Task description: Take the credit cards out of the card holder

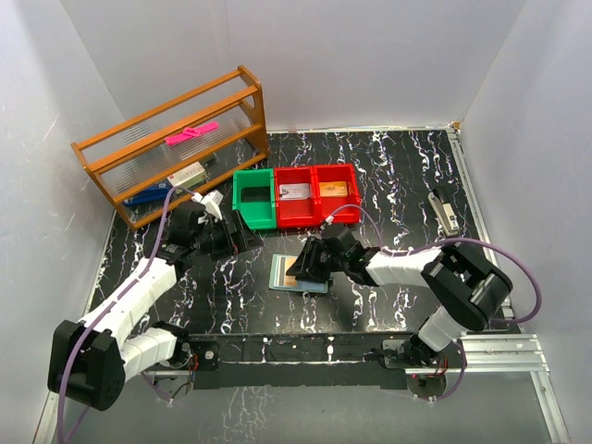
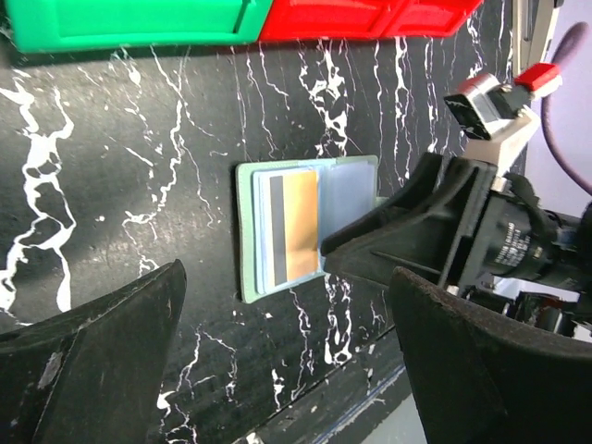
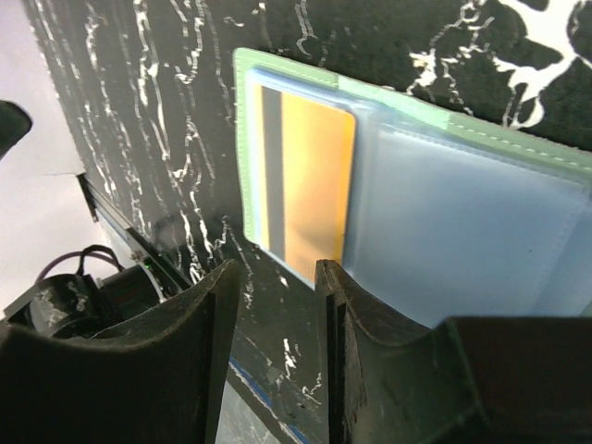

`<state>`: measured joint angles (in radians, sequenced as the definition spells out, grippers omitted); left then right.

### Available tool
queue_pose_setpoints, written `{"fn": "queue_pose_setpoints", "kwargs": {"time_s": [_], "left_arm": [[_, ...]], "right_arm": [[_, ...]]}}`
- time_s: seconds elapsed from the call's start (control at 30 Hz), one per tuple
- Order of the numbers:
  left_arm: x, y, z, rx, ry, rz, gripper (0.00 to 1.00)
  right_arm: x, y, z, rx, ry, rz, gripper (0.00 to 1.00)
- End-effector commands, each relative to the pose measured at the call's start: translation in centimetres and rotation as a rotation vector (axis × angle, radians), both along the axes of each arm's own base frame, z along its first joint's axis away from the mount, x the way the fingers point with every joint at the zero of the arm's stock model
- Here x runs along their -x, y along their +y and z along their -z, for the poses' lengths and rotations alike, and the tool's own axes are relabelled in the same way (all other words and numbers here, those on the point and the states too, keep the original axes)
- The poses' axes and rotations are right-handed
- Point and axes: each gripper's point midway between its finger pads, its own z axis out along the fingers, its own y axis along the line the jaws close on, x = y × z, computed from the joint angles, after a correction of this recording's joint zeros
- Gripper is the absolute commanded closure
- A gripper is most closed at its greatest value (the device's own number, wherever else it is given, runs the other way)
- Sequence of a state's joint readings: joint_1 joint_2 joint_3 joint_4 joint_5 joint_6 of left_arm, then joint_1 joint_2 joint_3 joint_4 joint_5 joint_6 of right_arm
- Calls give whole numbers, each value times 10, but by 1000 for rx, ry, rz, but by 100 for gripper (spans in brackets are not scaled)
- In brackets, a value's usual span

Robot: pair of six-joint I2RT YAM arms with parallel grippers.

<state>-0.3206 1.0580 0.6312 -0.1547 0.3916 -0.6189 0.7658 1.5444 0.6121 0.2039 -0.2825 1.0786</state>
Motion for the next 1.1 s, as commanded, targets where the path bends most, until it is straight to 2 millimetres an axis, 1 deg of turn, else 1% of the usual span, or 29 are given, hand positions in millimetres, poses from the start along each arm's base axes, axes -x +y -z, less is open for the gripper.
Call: {"fn": "queue_pose_setpoints", "kwargs": {"time_s": [0.0,0.1,0.17,0.27,0.5,0.57,0.63,0.77,0.87,0.9,0.93,1.07], "left_arm": [[10,-15,-3,67,35,59,11],[16,-21,3,59,60,90,13],[19,-26,7,49,75,114,13],[22,-35,17,22,111,147,16],[31,-63,40,-73,176,244,24],[31,-69,44,-83,186,247,29],[33,-73,54,-93,204,254,33],[36,-78,65,-107,235,269,43],[40,-81,74,-126,262,285,54],[40,-81,77,-133,269,284,61],[42,-80,81,-142,279,282,65],[46,-76,89,-171,299,270,75]], "right_arm": [[-2,6,2,-20,-2,3,64],[-1,-2,17,29,21,27,64],[-1,-7,23,50,34,52,65],[-1,-13,27,68,39,74,65],[-2,-19,30,77,41,105,65],[-2,-21,32,78,48,115,64],[-2,-21,31,65,48,120,65],[-2,-21,27,46,47,123,65],[-5,-18,18,28,31,120,65],[-6,-17,15,22,25,117,65],[-7,-15,13,18,19,113,65],[-12,-16,4,27,-8,116,65]]}}
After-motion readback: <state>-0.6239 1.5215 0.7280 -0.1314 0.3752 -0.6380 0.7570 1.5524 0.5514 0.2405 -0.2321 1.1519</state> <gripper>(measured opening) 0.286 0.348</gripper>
